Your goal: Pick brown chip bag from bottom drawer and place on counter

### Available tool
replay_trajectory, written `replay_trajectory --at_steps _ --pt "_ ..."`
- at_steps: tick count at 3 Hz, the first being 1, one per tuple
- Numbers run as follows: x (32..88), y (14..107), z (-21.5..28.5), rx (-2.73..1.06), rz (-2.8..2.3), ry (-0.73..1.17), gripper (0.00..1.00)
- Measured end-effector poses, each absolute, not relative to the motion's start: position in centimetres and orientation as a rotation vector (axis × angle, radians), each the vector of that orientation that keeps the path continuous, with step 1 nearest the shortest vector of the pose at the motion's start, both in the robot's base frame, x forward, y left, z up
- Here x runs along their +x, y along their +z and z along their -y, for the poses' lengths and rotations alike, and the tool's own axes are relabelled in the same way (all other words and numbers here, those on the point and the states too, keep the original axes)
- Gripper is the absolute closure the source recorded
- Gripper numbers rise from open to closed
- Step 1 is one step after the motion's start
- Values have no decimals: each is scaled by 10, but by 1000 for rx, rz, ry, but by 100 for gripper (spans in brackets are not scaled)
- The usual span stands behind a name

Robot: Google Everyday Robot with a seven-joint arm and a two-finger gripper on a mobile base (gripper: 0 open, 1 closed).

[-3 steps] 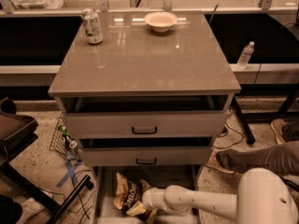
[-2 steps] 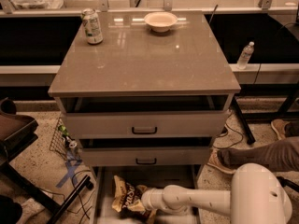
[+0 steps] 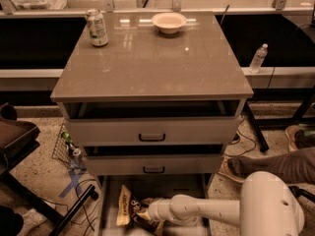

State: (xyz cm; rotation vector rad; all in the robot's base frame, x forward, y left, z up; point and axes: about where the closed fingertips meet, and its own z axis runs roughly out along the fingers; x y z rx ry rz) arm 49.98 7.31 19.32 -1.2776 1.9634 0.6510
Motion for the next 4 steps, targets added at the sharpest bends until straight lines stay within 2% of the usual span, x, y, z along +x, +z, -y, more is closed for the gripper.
replay_trajectory --at_steps 1,3,4 --pt "499 193 -74 -1280 -1962 653 100" --pt "496 221 -74 -1274 -1974 627 100" --pt "491 276 -65 -1259 -1959 639 100"
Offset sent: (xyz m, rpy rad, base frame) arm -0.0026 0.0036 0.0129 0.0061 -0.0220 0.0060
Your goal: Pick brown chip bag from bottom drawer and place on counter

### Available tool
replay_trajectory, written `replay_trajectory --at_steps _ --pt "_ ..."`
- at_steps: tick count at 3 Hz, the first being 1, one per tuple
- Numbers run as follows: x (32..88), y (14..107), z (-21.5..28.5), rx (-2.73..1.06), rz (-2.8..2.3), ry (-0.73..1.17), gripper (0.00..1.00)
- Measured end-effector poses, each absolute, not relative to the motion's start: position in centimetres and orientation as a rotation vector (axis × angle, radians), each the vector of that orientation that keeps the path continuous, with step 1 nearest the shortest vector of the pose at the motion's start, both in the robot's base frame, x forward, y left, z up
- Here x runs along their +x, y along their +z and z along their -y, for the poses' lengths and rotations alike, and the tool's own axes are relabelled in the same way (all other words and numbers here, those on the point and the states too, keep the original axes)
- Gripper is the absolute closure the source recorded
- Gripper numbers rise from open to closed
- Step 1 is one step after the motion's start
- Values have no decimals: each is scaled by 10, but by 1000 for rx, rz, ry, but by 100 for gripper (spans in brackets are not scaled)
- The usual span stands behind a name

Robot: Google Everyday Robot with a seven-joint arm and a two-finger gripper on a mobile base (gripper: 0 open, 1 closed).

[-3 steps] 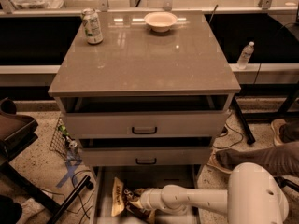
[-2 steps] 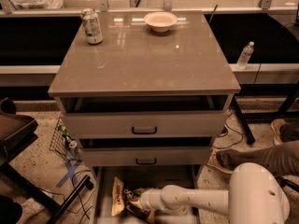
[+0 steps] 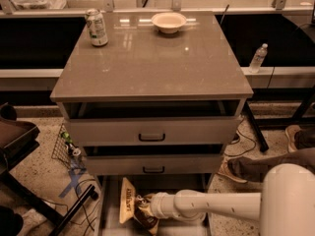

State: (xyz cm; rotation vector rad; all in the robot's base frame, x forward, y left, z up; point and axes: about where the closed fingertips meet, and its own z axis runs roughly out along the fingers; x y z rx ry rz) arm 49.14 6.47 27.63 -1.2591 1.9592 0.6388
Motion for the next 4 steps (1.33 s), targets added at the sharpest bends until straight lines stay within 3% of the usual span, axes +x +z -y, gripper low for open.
replay_trajectory --at_steps 2,4 --pt "463 397 -30 -1238 -2039 661 100" --pt "492 570 42 -1100 -2051 586 100"
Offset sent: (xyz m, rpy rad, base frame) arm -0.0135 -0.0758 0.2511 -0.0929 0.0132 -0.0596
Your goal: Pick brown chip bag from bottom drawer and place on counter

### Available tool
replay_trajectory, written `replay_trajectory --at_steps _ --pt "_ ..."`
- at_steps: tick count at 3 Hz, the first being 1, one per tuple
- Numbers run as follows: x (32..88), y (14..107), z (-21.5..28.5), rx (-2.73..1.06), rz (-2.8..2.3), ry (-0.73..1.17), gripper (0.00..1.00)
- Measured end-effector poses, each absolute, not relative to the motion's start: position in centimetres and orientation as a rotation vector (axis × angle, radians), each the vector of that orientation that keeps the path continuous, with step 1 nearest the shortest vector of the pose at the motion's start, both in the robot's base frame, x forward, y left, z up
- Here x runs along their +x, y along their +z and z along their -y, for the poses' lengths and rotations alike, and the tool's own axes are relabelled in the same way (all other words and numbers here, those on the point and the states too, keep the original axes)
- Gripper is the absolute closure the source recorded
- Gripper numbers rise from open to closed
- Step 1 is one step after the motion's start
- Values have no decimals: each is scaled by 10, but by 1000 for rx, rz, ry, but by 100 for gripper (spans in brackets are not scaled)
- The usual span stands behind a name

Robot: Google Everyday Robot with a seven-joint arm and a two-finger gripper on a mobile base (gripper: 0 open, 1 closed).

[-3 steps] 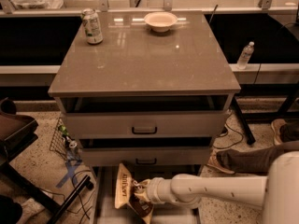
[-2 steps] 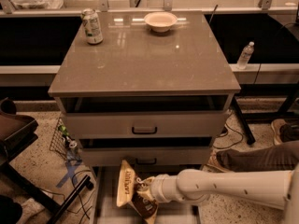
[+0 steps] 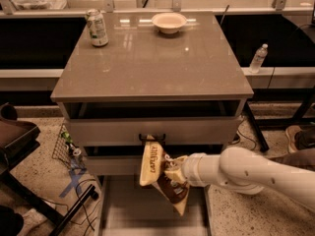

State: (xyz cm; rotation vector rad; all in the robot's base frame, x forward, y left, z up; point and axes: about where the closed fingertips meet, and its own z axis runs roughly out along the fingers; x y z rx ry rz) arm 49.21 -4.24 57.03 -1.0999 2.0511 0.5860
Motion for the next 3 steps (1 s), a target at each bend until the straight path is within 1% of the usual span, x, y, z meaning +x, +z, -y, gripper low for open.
replay_trajectory --at_steps 1,2,3 --pt "481 643 76 -1010 -2028 519 100" --pt "466 670 98 -957 -2022 477 100" --pt "466 670 98 -957 -2022 477 100"
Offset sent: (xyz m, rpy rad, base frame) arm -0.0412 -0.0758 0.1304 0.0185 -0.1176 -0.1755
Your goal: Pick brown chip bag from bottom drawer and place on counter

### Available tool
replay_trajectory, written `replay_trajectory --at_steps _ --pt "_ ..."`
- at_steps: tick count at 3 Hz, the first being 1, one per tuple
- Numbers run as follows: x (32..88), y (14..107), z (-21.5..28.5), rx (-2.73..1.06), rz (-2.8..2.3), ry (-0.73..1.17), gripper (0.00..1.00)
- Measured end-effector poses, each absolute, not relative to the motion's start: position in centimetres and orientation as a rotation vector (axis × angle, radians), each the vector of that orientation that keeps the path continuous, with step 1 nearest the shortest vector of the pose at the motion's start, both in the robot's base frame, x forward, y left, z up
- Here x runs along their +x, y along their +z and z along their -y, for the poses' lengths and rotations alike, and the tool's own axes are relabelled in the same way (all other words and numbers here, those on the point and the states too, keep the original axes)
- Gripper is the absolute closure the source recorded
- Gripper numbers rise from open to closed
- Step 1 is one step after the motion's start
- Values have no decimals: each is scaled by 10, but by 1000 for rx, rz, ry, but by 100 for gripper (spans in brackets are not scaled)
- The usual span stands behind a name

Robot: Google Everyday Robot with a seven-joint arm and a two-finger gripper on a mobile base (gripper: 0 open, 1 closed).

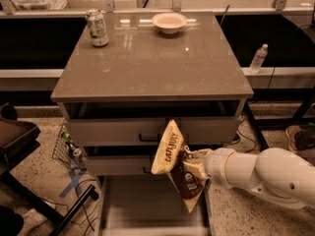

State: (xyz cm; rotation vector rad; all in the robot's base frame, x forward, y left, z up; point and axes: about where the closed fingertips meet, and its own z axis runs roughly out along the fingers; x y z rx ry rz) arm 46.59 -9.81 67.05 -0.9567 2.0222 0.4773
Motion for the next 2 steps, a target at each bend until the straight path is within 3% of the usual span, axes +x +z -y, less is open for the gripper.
replay_trajectory --at_steps 2 --pt "489 762 101 -895 -1984 382 100"
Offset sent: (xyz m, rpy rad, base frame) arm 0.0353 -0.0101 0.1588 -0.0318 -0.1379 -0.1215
